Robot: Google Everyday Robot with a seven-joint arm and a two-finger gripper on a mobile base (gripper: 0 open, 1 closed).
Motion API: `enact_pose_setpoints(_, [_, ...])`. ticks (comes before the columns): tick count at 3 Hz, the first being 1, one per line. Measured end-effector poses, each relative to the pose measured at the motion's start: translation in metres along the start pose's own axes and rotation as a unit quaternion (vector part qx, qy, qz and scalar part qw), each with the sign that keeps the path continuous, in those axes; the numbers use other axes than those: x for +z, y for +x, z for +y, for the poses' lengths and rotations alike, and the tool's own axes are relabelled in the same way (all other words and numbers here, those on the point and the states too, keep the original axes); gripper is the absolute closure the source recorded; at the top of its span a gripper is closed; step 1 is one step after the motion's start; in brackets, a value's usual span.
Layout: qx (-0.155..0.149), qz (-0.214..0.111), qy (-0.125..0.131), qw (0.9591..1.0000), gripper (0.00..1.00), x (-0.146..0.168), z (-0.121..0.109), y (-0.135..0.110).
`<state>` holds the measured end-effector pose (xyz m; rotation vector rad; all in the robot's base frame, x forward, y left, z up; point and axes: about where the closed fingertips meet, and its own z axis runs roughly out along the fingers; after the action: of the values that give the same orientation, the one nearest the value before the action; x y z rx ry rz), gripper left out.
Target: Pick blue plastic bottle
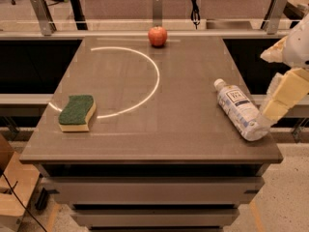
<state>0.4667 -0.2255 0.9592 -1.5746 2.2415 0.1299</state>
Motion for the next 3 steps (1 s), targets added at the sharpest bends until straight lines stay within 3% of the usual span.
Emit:
enact_pose_setpoints(1, [0.034,-0.049,-0.023,0.9980,0.00,0.027,-0.017,-0.008])
enact_pose_setpoints(2, [0.036,-0.054,-0.028,0.9975,0.00,0.033,-0.019,-0.010])
enact_pose_setpoints(3, [0.058,-0.062,-0.018,0.9962,0.00,0.039,-0.021,-0.010])
